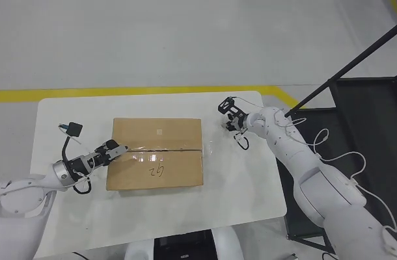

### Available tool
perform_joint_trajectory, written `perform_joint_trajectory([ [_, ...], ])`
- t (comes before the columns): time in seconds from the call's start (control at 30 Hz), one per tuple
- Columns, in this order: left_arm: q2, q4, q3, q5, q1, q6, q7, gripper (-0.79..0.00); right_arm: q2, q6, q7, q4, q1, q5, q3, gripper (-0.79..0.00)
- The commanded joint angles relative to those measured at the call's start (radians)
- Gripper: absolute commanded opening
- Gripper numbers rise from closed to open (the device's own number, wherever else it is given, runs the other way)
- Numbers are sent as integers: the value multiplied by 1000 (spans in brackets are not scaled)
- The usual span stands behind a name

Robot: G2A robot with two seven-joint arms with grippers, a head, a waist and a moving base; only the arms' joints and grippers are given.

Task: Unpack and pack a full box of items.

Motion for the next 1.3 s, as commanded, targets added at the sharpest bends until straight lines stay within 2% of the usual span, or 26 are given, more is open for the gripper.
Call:
perform_joint_trajectory([
  [0.0, 0, 0, 0, 0, 0, 0, 0, 0, -4, 3, 1, 9, 4, -2, -2, -613],
  [0.13, 0, 0, 0, 0, 0, 0, 0, 0, -10, 15, -3, 20, 9, -15, -7, -785],
  [0.33, 0, 0, 0, 0, 0, 0, 0, 0, -14, 32, -14, 31, 11, -35, -10, -785],
  [0.47, 0, 0, 0, 0, 0, 0, 0, 0, -7, -6, -42, 38, 15, -29, 3, -785],
  [0.73, 0, 0, 0, 0, 0, 0, 0, 0, 49, -243, -122, 68, 35, 9, 70, -785],
  [0.93, 0, 0, 0, 0, 0, 0, 0, 0, 95, -455, -123, 88, 41, 65, 121, -785],
  [1.1, 0, 0, 0, 0, 0, 0, 0, 0, 125, -455, -20, -43, -17, 250, 110, -785],
  [1.27, 0, 0, 0, 0, 0, 0, 0, 0, 195, -455, 224, -241, -72, 580, 86, -785],
])
